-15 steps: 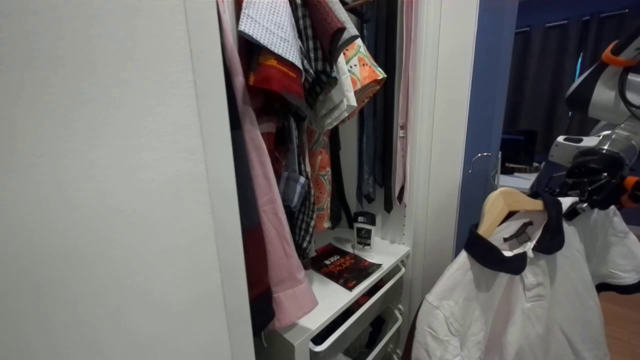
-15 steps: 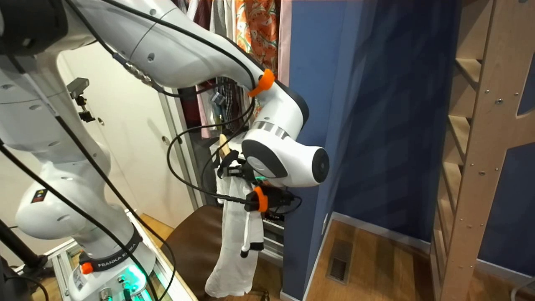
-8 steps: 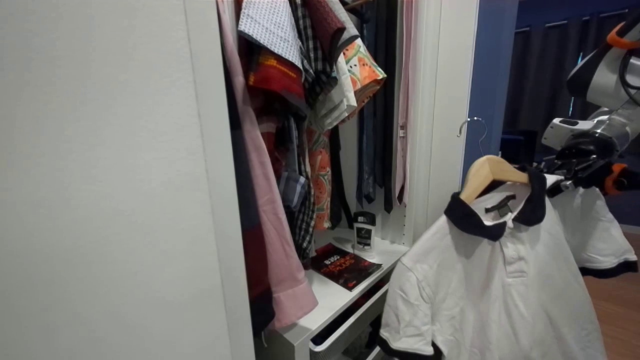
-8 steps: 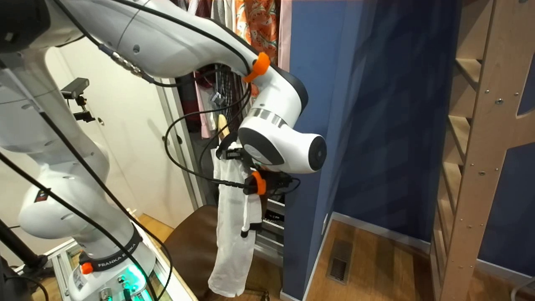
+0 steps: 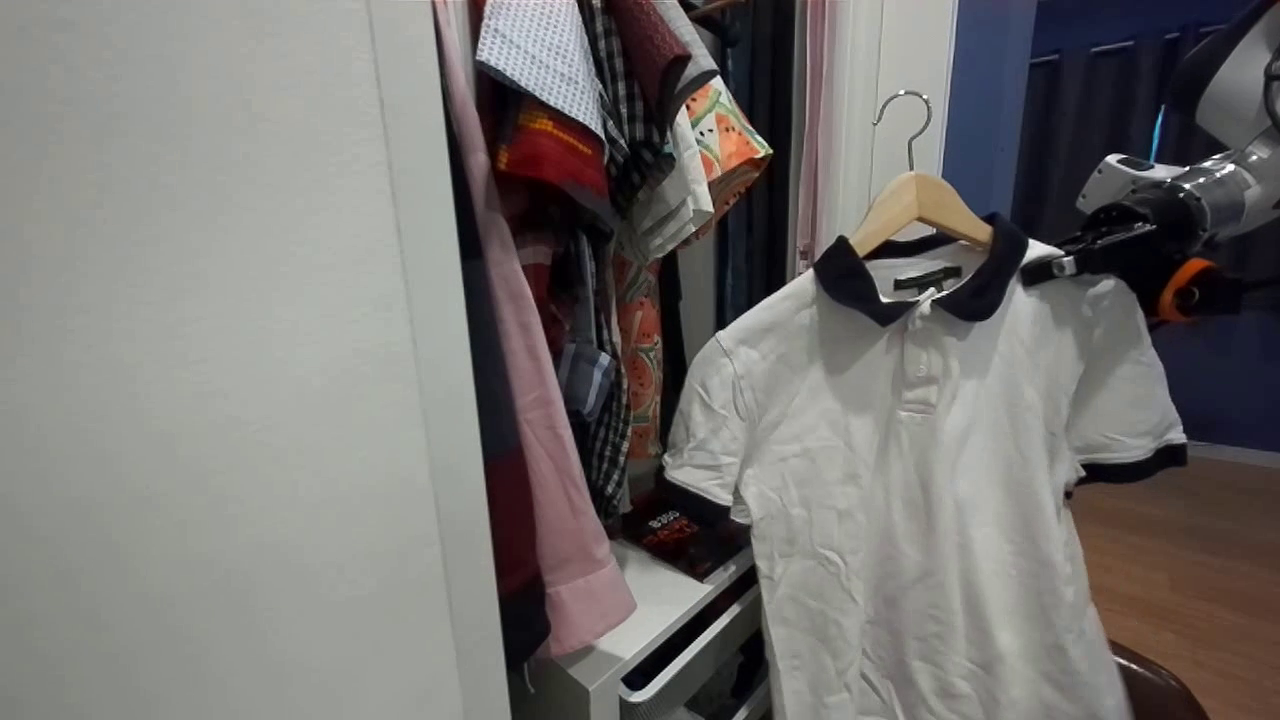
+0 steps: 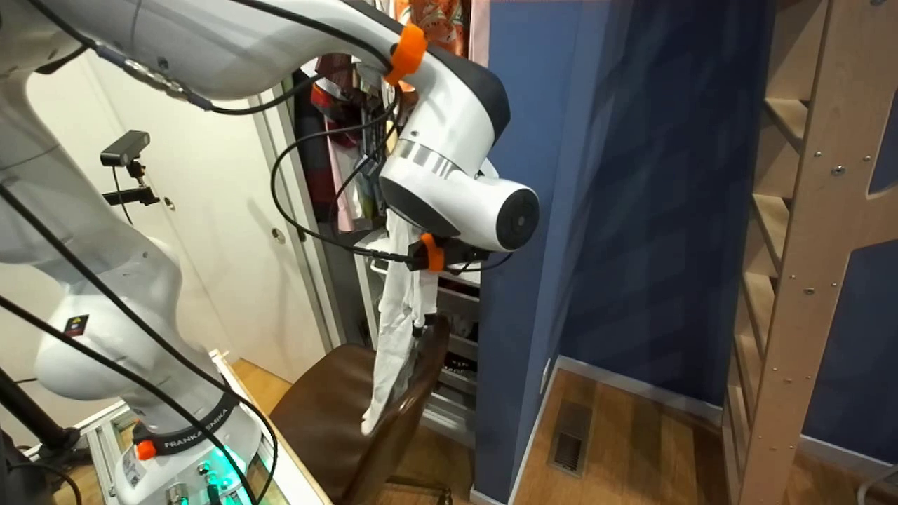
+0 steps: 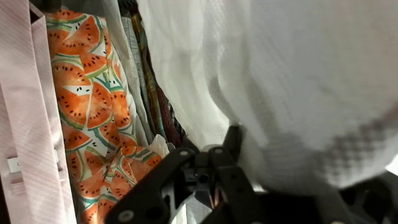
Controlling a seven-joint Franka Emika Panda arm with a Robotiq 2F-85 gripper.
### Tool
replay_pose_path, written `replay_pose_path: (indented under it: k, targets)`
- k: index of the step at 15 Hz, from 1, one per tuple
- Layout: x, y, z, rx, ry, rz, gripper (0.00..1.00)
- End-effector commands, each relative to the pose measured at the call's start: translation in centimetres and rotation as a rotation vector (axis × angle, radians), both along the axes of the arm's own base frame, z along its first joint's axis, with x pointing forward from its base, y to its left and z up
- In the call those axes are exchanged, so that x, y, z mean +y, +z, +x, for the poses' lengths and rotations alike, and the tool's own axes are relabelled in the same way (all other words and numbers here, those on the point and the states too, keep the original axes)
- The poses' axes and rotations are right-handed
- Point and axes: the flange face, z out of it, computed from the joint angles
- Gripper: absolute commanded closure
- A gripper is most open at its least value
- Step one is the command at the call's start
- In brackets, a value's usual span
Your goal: Hang the white t-shirt on the rail
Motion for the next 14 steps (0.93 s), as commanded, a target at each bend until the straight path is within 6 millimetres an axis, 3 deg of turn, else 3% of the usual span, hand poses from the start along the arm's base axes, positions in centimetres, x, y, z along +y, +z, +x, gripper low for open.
replay_pose_path:
  k: [1, 6, 7, 14]
  targets:
    - [-0.1, -0.1, 0.0, 0.003, 0.003, -0.003, 0.84]
    - [-0.2, -1.3, 0.1, 0.026, 0.002, 0.005, 0.84]
    - [-0.2, -1.4, 0.1, 0.027, 0.001, 0.005, 0.96]
    - [-0.5, 6.0, 1.3, -0.204, -0.121, 0.025, 0.96]
